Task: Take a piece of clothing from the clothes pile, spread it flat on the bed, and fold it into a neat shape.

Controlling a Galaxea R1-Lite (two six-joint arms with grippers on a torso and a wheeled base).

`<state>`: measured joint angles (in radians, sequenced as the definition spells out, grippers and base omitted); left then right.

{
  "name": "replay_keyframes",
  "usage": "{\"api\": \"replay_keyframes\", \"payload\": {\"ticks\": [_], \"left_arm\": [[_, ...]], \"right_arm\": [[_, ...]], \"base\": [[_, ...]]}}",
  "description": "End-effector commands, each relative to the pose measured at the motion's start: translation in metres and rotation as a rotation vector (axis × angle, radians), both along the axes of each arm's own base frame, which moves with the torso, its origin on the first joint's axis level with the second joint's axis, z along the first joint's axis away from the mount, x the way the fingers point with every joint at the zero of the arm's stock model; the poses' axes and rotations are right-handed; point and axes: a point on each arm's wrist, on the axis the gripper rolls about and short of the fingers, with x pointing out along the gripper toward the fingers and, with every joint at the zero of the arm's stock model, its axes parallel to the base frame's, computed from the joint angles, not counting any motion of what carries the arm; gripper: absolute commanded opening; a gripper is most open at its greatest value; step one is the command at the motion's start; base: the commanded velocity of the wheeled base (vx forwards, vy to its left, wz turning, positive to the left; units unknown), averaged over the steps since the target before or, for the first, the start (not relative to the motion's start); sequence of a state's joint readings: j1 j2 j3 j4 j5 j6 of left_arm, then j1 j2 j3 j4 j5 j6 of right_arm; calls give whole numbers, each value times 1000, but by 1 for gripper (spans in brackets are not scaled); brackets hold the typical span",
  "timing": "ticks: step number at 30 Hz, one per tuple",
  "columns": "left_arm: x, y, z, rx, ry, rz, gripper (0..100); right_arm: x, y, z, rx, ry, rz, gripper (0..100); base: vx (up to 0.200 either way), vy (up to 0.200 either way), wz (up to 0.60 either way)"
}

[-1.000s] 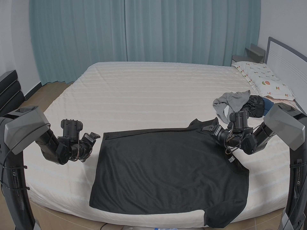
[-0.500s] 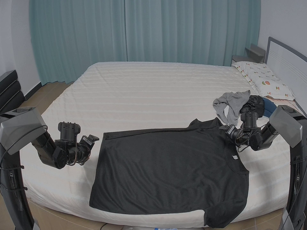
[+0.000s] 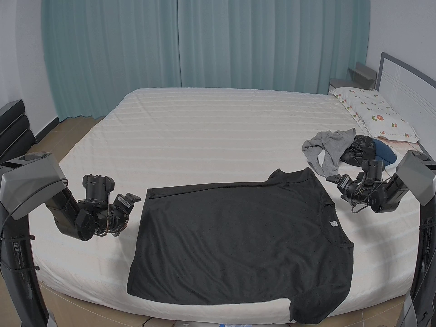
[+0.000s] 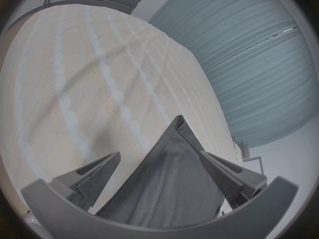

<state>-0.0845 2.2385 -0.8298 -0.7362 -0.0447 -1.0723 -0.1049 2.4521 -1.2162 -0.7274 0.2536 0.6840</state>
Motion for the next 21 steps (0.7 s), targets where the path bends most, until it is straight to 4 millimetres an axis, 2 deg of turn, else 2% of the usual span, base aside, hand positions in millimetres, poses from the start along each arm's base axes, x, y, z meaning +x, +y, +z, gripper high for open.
{"api": "replay_keyframes", "payload": {"ticks": [1,6,9,10,13,17,21], "left_arm": [[0,0,-2,1,5,0,100],[0,-1,-3,2,7,-2,100],[-1,0,-3,1,10,-1,100],[-1,0,-3,2,11,-2,100],[-2,0,-3,2,13,-2,100],[-1,0,-4,2,13,-2,100],[-2,-1,-4,3,14,-4,100]], "right_arm": [[-4,1,-13,-9,26,37,100],[0,16,-36,-57,54,105,100],[6,20,-43,-74,46,120,100],[7,20,-42,-76,41,121,0],[8,20,-42,-79,37,117,0],[13,6,-32,-77,1,82,0],[14,-1,-31,-77,-3,65,0]], "base": [[0,0,0],[0,0,0],[0,0,0],[0,0,0],[0,0,0],[0,0,0],[0,0,0]]}}
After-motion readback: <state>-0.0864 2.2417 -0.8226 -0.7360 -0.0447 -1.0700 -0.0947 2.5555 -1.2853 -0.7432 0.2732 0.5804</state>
